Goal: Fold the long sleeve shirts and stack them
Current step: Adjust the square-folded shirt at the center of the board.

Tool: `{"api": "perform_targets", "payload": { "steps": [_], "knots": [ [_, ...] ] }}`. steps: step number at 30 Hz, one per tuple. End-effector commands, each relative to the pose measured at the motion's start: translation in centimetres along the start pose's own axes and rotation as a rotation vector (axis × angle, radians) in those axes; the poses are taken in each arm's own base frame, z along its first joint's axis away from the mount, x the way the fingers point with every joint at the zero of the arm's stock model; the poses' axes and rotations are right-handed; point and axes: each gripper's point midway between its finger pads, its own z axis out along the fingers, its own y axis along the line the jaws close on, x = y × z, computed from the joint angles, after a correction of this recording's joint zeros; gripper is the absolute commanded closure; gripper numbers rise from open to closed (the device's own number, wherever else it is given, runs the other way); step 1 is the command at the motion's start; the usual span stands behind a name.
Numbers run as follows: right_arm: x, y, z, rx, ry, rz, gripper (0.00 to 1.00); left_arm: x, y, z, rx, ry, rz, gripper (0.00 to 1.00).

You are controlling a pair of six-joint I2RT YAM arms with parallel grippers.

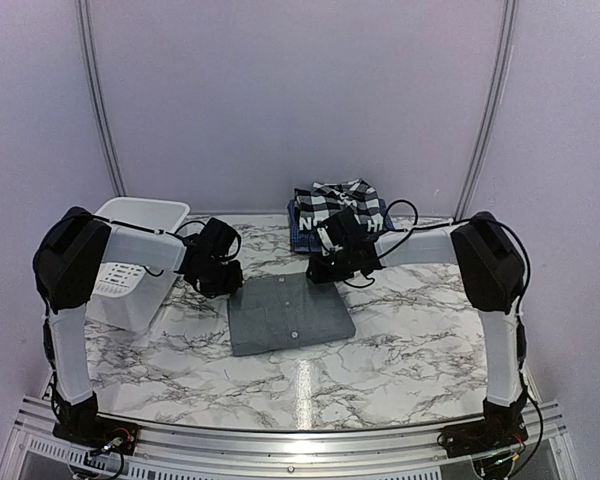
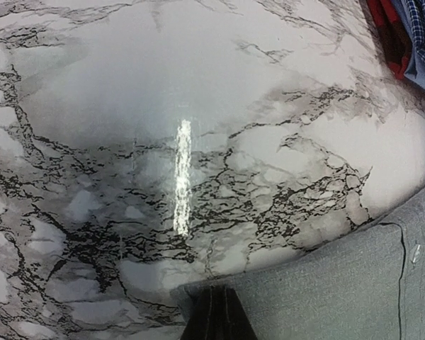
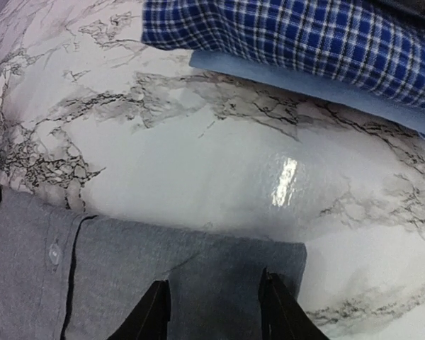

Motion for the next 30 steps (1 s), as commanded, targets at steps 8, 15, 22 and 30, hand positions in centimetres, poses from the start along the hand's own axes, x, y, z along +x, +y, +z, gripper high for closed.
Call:
{"api": "perform_targets", "payload": {
  "steps": [8, 15, 22, 30],
  "knots": [
    [3.4, 7.5, -8.8, 0.058, -0.024, -0.182, 0.38, 0.0, -0.1, -1.0, -0.009, 0.024, 0.05, 0.91],
    [8.1, 11.3, -8.2, 0.074, 0.017, -0.248, 0.23, -1.1, -0.6, -2.2, -0.003, -0.004, 0.069, 0.9],
    [11.6, 12.2, -5.9, 0.194, 0.072, -0.328, 0.13, -2.1, -1.3, -3.5, 0.015, -0.02, 0.081, 0.84],
    [13.4, 11.5, -5.0, 0.216, 0.119, -0.306, 0.1, -3.1, -2.8, -6.9, 0.07, -0.046, 0.08, 0.73]
  ]
}}
